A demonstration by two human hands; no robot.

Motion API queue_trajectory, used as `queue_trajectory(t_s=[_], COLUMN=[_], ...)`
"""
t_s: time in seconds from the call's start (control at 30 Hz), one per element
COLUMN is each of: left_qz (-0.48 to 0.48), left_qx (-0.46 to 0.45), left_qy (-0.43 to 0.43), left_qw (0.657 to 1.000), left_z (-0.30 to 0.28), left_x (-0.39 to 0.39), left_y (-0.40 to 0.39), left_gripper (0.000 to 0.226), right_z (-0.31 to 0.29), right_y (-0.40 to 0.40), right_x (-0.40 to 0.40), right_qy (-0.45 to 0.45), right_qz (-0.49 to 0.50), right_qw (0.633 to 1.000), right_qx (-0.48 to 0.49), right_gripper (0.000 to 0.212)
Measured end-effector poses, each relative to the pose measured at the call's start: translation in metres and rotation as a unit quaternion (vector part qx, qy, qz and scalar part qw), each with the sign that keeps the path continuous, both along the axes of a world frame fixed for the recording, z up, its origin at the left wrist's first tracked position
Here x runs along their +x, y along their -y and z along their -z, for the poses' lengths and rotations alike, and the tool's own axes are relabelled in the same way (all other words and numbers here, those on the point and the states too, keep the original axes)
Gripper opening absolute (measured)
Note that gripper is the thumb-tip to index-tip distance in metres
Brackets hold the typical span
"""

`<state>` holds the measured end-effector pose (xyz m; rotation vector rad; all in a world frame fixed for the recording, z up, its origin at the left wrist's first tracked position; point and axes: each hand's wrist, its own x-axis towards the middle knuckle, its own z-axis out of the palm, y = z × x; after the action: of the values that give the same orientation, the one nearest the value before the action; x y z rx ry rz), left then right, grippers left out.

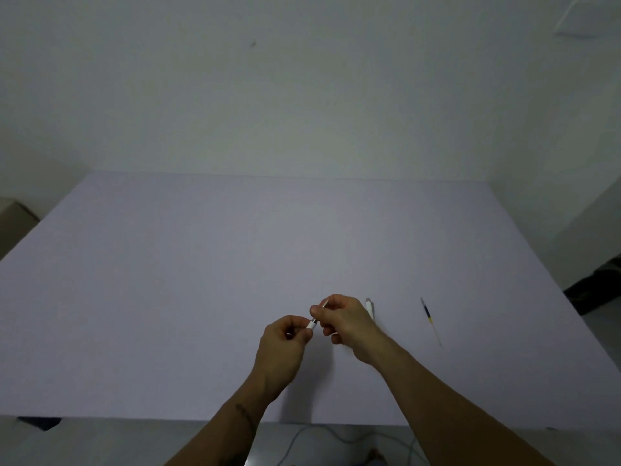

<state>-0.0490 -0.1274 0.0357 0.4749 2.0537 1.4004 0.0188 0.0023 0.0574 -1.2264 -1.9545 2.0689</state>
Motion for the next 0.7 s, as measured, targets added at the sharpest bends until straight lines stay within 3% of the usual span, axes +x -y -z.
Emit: queue_trajectory(t_s=[0.1, 0.4, 0.47, 0.7], left_qz=[-0.009, -0.018, -0.017, -0.013], left_qx=[-0.003, 0.014, 0.014, 0.001], left_qy=[0.000, 0.005, 0.002, 0.000], left_qw=[1.000, 1.000, 1.000, 1.000], left_z=[-0.0015, -0.0044, -0.0052, -0.0051], left_x=[-0.0015, -0.0043, -0.0067, -0.0081], left_y=[0.0000, -0.0055, -0.0059, -0.0052], left_gripper=[0.012, 0.012, 0.012, 0.009], right_z=[-0.0005, -0.0019, -0.0008, 0.0044], right_y=[-0.0029, -0.0026, -0.0032, 0.0019], right_x=[0.0032, -0.0011, -0.0006, -0.0028], right_qy=[-0.029, -0.055, -0.074, -0.052], right_qz=[-0.003, 0.007, 0.011, 0.018], right_qw=[0.998, 0.998, 0.995, 0.998], right_qx=[-0.046, -0.042, -0.060, -0.013], right_gripper=[0.012, 0.005, 0.015, 0.011])
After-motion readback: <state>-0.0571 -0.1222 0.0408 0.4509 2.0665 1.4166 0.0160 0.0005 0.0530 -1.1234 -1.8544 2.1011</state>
